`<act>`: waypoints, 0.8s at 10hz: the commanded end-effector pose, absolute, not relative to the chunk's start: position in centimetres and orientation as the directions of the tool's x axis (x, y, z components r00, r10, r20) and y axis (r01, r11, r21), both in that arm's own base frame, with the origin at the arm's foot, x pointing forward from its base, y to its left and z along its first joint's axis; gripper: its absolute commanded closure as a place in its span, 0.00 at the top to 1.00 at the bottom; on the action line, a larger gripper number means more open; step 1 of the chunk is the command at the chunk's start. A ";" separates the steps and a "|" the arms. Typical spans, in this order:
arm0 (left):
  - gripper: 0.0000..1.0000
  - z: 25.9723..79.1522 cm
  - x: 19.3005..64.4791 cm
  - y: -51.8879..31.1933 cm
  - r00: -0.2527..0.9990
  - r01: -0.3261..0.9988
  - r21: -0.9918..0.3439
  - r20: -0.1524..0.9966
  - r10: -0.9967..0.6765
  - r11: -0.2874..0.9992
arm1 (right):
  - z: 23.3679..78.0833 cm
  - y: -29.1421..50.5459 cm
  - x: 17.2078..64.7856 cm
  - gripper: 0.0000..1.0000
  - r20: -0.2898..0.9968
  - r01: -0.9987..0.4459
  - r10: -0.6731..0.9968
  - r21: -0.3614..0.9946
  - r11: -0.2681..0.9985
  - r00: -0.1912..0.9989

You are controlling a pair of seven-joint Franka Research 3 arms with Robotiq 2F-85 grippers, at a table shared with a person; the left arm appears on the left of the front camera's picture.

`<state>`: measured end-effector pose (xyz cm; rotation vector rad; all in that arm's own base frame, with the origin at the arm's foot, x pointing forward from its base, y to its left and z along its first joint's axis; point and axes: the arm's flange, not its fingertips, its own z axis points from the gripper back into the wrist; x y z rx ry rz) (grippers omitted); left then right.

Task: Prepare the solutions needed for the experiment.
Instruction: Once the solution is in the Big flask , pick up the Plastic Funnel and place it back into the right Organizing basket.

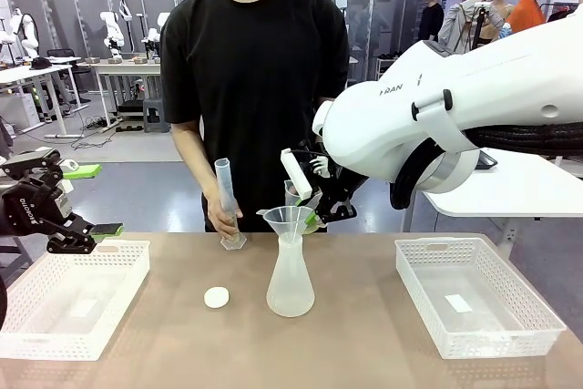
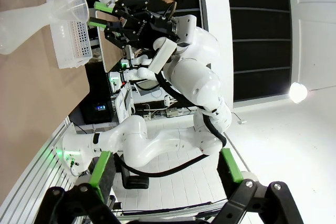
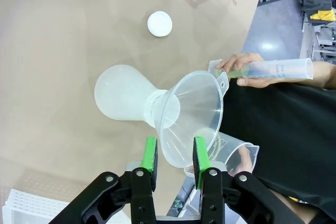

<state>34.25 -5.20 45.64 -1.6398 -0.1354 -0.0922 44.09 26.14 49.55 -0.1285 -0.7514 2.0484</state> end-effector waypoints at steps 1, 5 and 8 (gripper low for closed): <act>1.00 45.9 34.3 -5.2 0.990 0.141 -0.986 0.139 0.029 -0.086 | 50.1 24.0 44.1 0.37 0.166 -0.757 0.849 -0.560 -0.338 -0.502; 1.00 45.9 34.3 -5.2 0.990 0.141 -0.986 0.139 0.029 -0.086 | 52.4 14.8 44.3 0.37 0.111 -0.908 0.983 -0.409 -0.088 -0.145; 1.00 45.9 34.3 -5.2 0.990 0.141 -0.986 0.139 0.029 -0.086 | 52.2 10.0 44.2 0.37 0.198 -0.929 0.930 -0.143 0.341 0.310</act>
